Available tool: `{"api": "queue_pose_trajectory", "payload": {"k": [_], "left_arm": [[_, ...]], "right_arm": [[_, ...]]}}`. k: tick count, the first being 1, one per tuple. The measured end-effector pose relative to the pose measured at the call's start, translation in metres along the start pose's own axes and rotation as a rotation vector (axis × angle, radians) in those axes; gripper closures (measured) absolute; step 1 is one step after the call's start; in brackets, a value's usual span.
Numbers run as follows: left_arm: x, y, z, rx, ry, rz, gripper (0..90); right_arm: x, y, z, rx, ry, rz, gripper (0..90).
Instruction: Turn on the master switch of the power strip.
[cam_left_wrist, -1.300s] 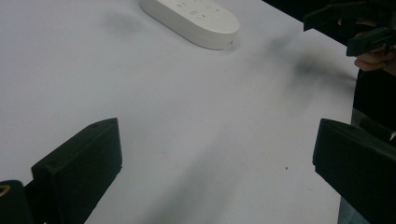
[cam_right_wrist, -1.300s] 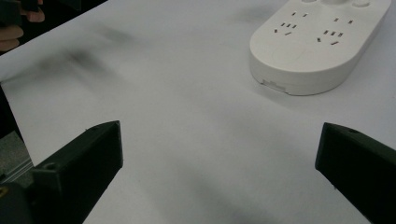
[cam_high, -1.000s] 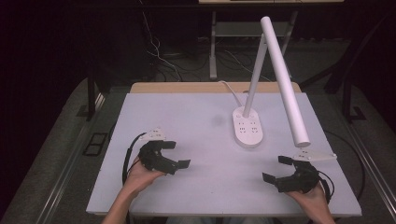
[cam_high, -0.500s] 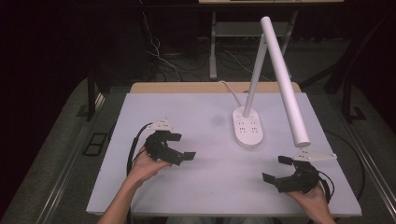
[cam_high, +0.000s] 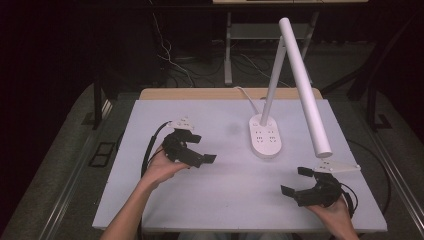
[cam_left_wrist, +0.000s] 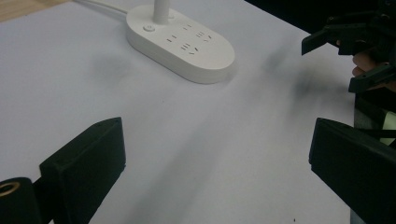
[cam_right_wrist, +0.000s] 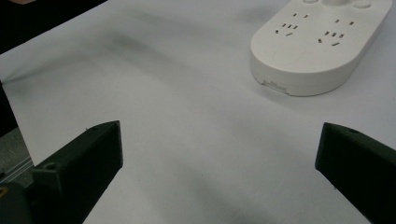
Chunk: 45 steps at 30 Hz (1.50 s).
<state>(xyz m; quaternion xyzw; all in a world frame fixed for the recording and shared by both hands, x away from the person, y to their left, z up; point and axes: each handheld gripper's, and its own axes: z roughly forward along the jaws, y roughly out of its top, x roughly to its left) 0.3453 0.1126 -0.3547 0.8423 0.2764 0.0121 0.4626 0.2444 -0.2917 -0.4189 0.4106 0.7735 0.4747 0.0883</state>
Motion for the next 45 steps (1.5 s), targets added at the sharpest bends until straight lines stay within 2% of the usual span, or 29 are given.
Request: {"api": "queue_pose_trajectory", "payload": {"k": [12, 15, 25, 43, 45], "left_arm": [[0.008, 0.027, 0.012, 0.034, 0.000, 0.027, 2.8], [0.011, 0.033, 0.016, 0.050, -0.009, 0.050, 2.8], [0.019, 0.052, 0.036, 0.083, -0.024, 0.069, 3.3], [0.036, 0.080, 0.051, 0.096, -0.014, 0.078, 8.4], [0.041, 0.084, 0.057, 0.102, -0.016, 0.068, 9.0]], "right_arm": [[-0.001, 0.000, 0.000, -0.006, -0.002, -0.009, 0.2], [-0.002, 0.000, -0.001, -0.007, -0.002, -0.008, 0.2], [-0.002, 0.000, -0.001, -0.008, -0.004, -0.003, 0.2], [-0.003, 0.000, -0.002, -0.012, 0.003, -0.001, 0.2], [-0.003, 0.000, -0.002, -0.010, 0.003, 0.006, 0.2]]}}
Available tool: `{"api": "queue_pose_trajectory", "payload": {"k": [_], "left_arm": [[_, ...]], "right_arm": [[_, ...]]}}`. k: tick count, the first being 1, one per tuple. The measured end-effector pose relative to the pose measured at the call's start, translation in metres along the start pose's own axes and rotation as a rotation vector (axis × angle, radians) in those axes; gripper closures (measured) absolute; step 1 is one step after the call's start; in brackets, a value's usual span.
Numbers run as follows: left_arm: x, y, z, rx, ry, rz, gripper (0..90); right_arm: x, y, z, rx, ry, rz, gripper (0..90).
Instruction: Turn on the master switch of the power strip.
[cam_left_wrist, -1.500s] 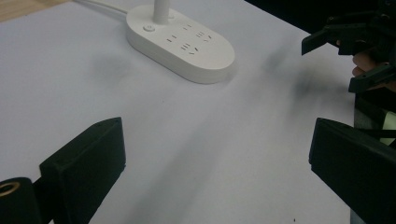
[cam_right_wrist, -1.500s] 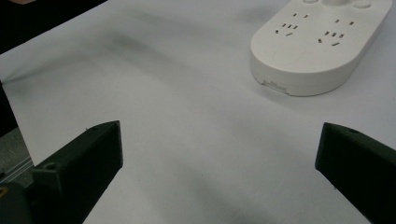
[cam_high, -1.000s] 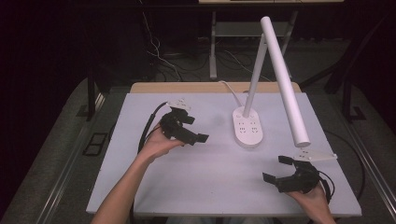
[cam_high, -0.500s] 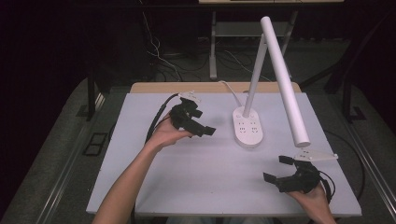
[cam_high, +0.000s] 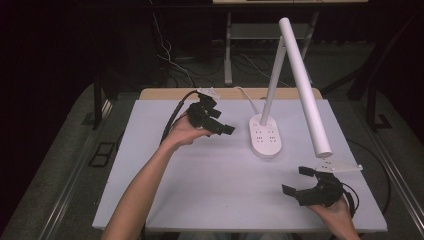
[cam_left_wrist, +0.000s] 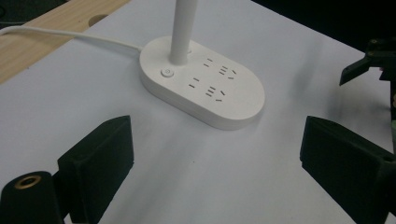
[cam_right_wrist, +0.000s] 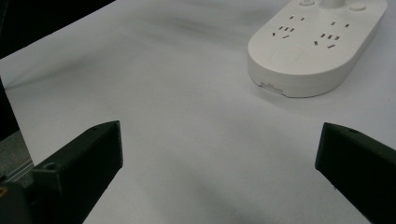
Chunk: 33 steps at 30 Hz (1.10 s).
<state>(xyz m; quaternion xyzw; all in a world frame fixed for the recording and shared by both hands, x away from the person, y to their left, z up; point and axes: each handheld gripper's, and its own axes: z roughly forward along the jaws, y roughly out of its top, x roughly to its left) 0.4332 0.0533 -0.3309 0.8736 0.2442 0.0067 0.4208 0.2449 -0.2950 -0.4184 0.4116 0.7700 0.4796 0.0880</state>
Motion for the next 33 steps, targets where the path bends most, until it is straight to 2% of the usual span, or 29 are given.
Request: {"api": "queue_pose_trajectory", "payload": {"k": [6, 10, 13, 15, 16, 21, 24, 25, 27, 29, 31, 33], "left_arm": [[0.006, 0.007, 0.008, 0.001, 0.006, -0.014, 12.8], [0.011, 0.013, 0.014, 0.018, -0.002, -0.024, 14.4], [0.013, 0.019, 0.019, 0.024, 0.001, -0.005, 16.4], [0.013, 0.023, 0.022, 0.023, 0.001, -0.020, 18.9], [0.014, 0.024, 0.023, 0.036, 0.000, -0.012, 20.1], [0.017, 0.031, 0.031, 0.014, 0.022, -0.035, 27.5], [0.018, 0.034, 0.036, 0.003, 0.035, -0.038, 32.1], [0.020, 0.035, 0.041, -0.001, 0.044, -0.024, 33.4], [0.020, 0.035, 0.042, 0.000, 0.047, -0.033, 35.0], [0.018, 0.036, 0.047, -0.008, 0.047, -0.056, 40.5], [0.020, 0.038, 0.054, -0.014, 0.046, -0.042, 43.0], [0.019, 0.039, 0.059, -0.019, 0.048, -0.053, 45.5]], "right_arm": [[0.000, 0.000, 0.000, 0.002, 0.001, 0.002, 0.2], [0.000, 0.000, 0.000, 0.003, 0.003, 0.002, 0.2], [0.000, 0.000, 0.000, 0.001, 0.004, -0.002, 0.2], [-0.001, 0.000, 0.000, 0.000, 0.006, -0.003, 0.2], [-0.001, 0.000, 0.000, -0.002, 0.005, -0.007, 0.2], [-0.001, 0.000, 0.000, -0.003, 0.006, -0.002, 0.2], [-0.001, 0.000, 0.000, -0.003, 0.008, 0.000, 0.2], [-0.001, 0.000, 0.000, -0.003, 0.008, 0.000, 0.2], [-0.001, 0.000, 0.000, -0.003, 0.008, 0.000, 0.2], [-0.001, 0.000, 0.000, -0.001, 0.007, -0.001, 0.2], [-0.001, 0.000, -0.001, 0.000, 0.009, -0.001, 0.2], [-0.001, 0.000, 0.000, -0.004, 0.007, -0.003, 0.2]]}}
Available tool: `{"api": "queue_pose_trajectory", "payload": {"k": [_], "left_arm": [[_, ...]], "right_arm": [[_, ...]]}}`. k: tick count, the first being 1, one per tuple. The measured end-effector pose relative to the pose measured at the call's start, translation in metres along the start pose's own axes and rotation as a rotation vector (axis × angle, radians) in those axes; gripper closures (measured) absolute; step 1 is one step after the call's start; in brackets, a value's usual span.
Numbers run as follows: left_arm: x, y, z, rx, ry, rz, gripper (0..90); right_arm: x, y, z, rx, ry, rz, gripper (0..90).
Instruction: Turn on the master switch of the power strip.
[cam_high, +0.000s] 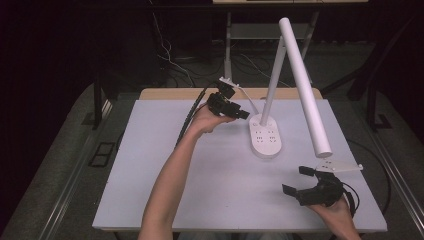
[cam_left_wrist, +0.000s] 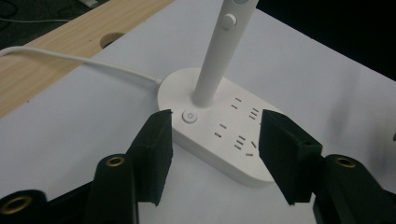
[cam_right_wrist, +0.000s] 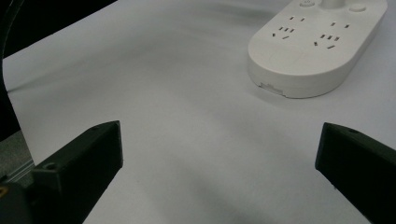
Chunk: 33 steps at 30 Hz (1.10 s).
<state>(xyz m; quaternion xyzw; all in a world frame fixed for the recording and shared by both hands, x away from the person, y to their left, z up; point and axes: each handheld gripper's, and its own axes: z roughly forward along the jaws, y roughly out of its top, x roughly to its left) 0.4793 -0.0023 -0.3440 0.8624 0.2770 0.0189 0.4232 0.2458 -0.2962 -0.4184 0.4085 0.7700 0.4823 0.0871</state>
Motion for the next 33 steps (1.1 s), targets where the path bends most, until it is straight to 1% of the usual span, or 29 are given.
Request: {"api": "queue_pose_trajectory", "payload": {"k": [1, 2, 3, 5, 6, 7, 8, 10, 13, 14, 15, 16, 18, 19, 22, 23, 24, 26, 27, 28, 29, 32, 33], "left_arm": [[0.000, 0.000, 0.000, 0.000, 0.000, 0.000, 46.9], [0.001, 0.001, 0.002, 0.011, 0.003, 0.012, 48.2], [0.000, 0.001, 0.004, 0.008, 0.005, 0.002, 48.2], [0.000, 0.001, 0.008, 0.008, 0.007, 0.007, 51.8], [0.001, 0.002, 0.010, 0.012, 0.008, 0.011, 51.8], [0.000, 0.001, 0.013, -0.007, 0.010, -0.004, 54.3], [0.000, 0.001, 0.014, -0.006, 0.015, -0.007, 55.1], [0.002, 0.001, 0.017, 0.007, 0.018, 0.002, 56.9], [0.004, 0.000, 0.023, -0.004, 0.030, -0.027, 64.0], [0.006, -0.001, 0.025, -0.004, 0.032, -0.028, 64.0], [0.006, -0.001, 0.027, -0.013, 0.032, -0.041, 67.7], [0.008, -0.001, 0.028, -0.009, 0.030, -0.042, 69.5], [0.011, -0.003, 0.033, -0.021, 0.029, -0.073, 73.7], [0.011, -0.003, 0.033, -0.021, 0.029, -0.073, 75.4], [0.014, -0.004, 0.038, -0.022, 0.027, -0.090, 80.7], [0.014, -0.005, 0.039, -0.024, 0.023, -0.103, 80.7], [0.015, -0.005, 0.041, -0.025, 0.020, -0.110, 84.7], [0.017, -0.006, 0.043, -0.022, 0.022, -0.119, 88.6], [0.017, -0.007, 0.045, -0.025, 0.019, -0.135, 89.2], [0.018, -0.007, 0.046, -0.017, 0.015, -0.132, 89.3], [0.018, -0.008, 0.047, -0.012, 0.013, -0.139, 89.4], [0.017, -0.010, 0.055, -0.020, 0.007, -0.153, 89.4], [0.017, -0.010, 0.055, -0.020, 0.007, -0.153, 89.4]], "right_arm": [[0.000, 0.000, 0.000, 0.000, 0.000, 0.000, 0.2], [0.000, 0.000, 0.000, -0.001, -0.001, 0.001, 0.2], [0.000, 0.000, 0.000, -0.001, -0.001, 0.001, 0.2], [0.000, 0.000, 0.000, -0.001, -0.001, 0.005, 0.2], [0.000, 0.000, 0.000, -0.001, -0.001, 0.005, 0.2], [0.000, 0.000, 0.000, -0.001, 0.000, 0.001, 0.2], [0.000, 0.000, 0.000, 0.000, 0.003, 0.000, 0.2], [0.000, 0.000, 0.000, 0.000, 0.006, -0.002, 0.2], [0.000, 0.000, 0.000, 0.001, 0.005, -0.004, 0.2], [0.000, 0.000, 0.000, 0.001, 0.005, -0.004, 0.2], [0.000, 0.000, 0.000, -0.002, 0.007, -0.003, 0.2], [0.000, 0.000, 0.000, -0.003, 0.006, -0.003, 0.2], [0.000, 0.000, 0.000, -0.001, 0.007, -0.002, 0.2], [0.000, 0.000, 0.000, -0.001, 0.007, -0.002, 0.2], [0.000, 0.000, 0.000, 0.000, 0.012, -0.004, 0.2], [0.000, 0.000, 0.000, 0.000, 0.012, -0.004, 0.2], [0.000, 0.000, 0.000, 0.002, 0.011, -0.007, 0.2], [0.000, 0.000, 0.000, 0.001, 0.014, -0.005, 0.2], [0.000, 0.000, 0.000, 0.000, 0.014, -0.004, 0.2], [0.000, 0.000, 0.000, 0.002, 0.010, -0.005, 0.2], [0.000, 0.000, 0.000, 0.000, 0.012, -0.004, 0.2], [0.000, 0.000, 0.000, 0.000, 0.011, -0.005, 0.2], [0.000, 0.000, 0.000, -0.001, 0.011, -0.006, 0.2]]}}
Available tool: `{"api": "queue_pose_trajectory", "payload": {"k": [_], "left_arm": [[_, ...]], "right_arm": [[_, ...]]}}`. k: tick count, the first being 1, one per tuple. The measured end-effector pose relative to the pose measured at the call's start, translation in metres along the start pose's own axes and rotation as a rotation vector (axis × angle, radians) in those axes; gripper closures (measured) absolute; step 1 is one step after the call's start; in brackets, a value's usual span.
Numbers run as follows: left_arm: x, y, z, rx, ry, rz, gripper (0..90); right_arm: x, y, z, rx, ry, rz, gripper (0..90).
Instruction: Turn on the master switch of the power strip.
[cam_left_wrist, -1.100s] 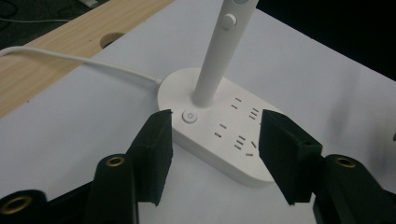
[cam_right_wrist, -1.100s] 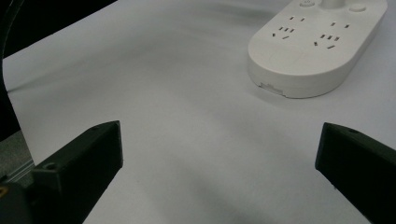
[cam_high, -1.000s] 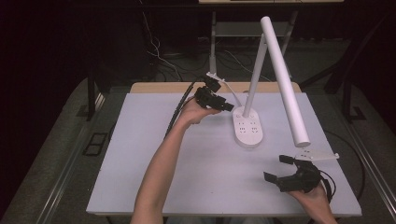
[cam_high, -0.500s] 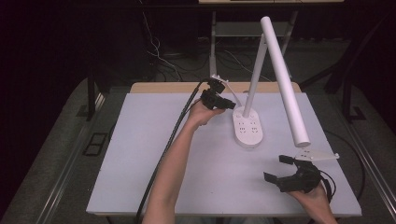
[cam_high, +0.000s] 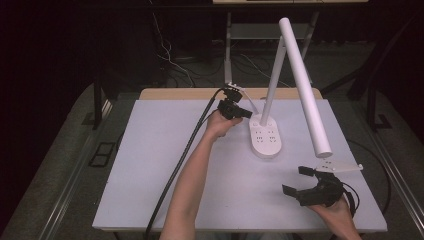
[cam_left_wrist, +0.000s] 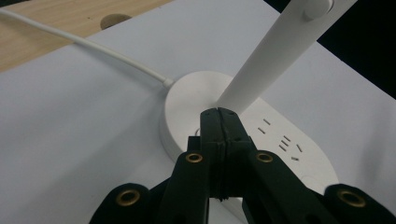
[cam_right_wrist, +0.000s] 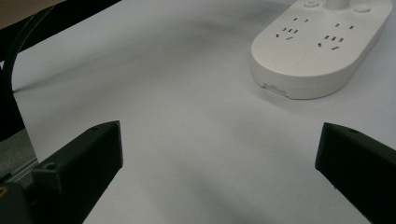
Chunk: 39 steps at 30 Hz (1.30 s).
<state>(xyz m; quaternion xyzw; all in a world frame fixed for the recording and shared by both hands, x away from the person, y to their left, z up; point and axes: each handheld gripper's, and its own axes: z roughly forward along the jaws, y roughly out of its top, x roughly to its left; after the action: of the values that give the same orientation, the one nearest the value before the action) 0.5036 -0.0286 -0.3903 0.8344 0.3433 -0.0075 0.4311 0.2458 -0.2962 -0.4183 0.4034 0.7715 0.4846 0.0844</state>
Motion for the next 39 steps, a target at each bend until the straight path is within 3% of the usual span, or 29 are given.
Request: {"api": "queue_pose_trajectory", "payload": {"k": [6, 22, 27, 32, 39], "left_arm": [[-0.001, -0.002, 0.009, 0.011, -0.006, 0.003, 89.4], [0.001, -0.012, 0.035, 0.012, 0.007, -0.057, 89.4], [-0.001, -0.015, 0.039, 0.034, 0.023, -0.031, 89.4], [-0.003, -0.019, 0.041, 0.001, 0.027, -0.026, 89.5], [-0.005, -0.020, 0.041, 0.004, 0.031, -0.012, 89.9]], "right_arm": [[0.000, 0.000, 0.000, 0.004, -0.001, 0.001, 0.2], [0.000, 0.000, 0.001, 0.004, 0.004, -0.012, 0.2], [-0.001, 0.000, 0.001, 0.016, 0.011, -0.010, 0.2], [0.000, 0.000, 0.002, 0.019, 0.011, -0.016, 0.2], [0.000, 0.000, 0.002, 0.017, 0.013, -0.014, 0.2]]}}
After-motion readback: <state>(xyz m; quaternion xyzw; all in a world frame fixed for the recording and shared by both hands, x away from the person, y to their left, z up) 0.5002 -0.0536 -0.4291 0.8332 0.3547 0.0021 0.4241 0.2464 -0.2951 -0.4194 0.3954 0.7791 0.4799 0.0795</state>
